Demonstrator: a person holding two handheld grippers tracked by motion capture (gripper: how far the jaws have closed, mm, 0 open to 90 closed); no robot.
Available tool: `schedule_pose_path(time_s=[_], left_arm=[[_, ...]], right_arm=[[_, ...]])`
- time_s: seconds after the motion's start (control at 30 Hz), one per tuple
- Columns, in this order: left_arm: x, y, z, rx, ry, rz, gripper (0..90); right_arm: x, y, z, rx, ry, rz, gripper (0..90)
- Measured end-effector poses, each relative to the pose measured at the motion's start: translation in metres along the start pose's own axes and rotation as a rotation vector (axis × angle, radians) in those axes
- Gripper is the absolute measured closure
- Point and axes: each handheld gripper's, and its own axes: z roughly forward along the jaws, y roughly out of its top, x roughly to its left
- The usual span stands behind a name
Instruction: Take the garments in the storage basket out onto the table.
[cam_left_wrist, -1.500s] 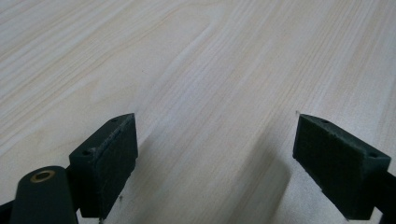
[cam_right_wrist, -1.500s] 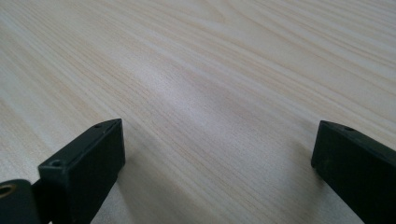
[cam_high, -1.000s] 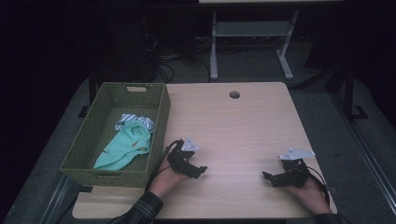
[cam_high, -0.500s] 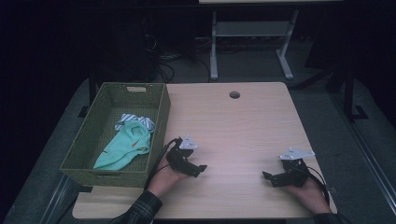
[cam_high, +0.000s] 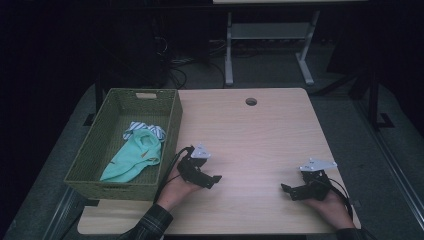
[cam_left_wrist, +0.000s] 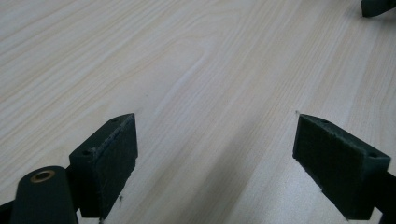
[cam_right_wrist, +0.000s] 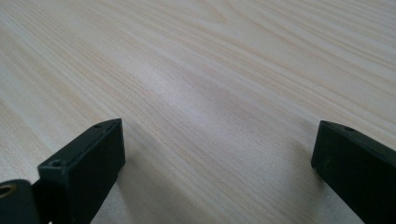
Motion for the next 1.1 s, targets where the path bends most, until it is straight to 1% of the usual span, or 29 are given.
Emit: schedule_pose_path(time_s=[0.2,0.33,0.5,0.57,0.83,1.1], left_arm=[[0.0,0.003,-0.002,0.005,0.006,0.007,13.4],[-0.001,0.004,-0.003,0.002,0.005,0.006,13.4],[0.0,0.006,-0.005,0.005,0.003,0.014,13.4],[0.0,0.007,-0.005,0.001,0.004,0.007,13.4],[-0.001,0.009,-0.007,0.008,-0.001,0.014,13.4],[-0.002,0.013,-0.01,0.01,0.005,0.023,13.5]], right_arm=[[0.0,0.0,0.0,0.0,0.0,0.0,2.3],[0.0,0.0,0.0,0.0,0.0,0.0,2.3],[0.0,0.0,0.0,0.0,0.0,0.0,2.3],[0.0,0.0,0.0,0.0,0.0,0.0,2.3],[0.0,0.0,0.0,0.0,0.0,0.0,2.3],[0.0,0.0,0.0,0.0,0.0,0.0,2.3]])
